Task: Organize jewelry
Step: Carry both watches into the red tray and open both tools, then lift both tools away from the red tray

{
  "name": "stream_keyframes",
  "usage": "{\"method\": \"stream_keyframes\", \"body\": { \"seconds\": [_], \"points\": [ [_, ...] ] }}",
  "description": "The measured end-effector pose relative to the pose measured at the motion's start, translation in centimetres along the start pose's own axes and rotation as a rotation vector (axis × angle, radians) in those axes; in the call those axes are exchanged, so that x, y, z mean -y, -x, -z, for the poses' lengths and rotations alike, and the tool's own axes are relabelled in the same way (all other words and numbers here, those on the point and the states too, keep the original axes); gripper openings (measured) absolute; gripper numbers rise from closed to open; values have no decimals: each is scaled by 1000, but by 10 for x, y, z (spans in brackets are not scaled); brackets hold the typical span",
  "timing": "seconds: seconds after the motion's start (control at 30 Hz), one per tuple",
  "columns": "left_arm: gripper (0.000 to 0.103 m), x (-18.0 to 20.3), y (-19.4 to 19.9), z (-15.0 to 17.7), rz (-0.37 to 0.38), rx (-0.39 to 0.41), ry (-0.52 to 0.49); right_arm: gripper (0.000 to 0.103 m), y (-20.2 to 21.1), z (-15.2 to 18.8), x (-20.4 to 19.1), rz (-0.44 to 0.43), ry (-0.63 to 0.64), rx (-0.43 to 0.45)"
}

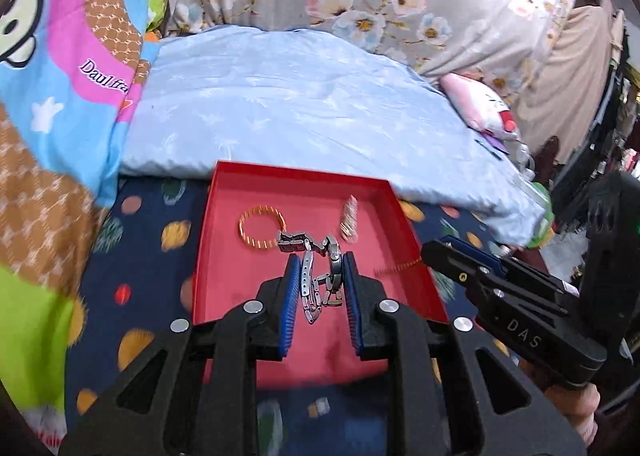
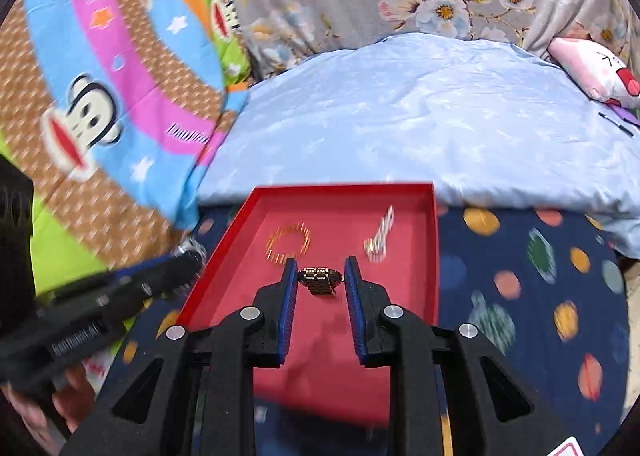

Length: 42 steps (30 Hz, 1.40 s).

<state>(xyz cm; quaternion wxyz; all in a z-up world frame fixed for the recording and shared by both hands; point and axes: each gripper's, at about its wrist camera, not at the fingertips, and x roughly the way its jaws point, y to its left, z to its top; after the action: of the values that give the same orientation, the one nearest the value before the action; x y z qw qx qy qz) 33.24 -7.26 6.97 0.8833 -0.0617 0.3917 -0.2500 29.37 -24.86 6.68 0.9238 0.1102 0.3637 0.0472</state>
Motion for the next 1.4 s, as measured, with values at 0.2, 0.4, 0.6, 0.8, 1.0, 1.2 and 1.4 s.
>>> {"method": "stream_keyframes", "body": {
  "seconds": [0.2,0.4,0.6,0.8,1.0,1.2,1.4],
  "points": [
    [21,-18,-66,-11,-42,-60,20,23,-59,-9,12,69,-9,-35],
    [28,-34,-86,12,-110,-97,46,24,-59,25,27,144,-9,-101],
    [62,-25,-36,40,-152,-27,-17,37,8,63,24,141,2,-36],
    [63,-22,14,74,-154,-41,17,40,70,105,16,135,-22,-19],
    [63,-20,51,118,-174,-75,29,40,104,153,7,129,-49,-59],
    [63,-20,76,163,-183,-113,49,40,128,192,-3,130,-53,-93],
    [63,-19,84,200,-205,-155,42,40,139,222,-18,129,-32,-122]
  ]
}}
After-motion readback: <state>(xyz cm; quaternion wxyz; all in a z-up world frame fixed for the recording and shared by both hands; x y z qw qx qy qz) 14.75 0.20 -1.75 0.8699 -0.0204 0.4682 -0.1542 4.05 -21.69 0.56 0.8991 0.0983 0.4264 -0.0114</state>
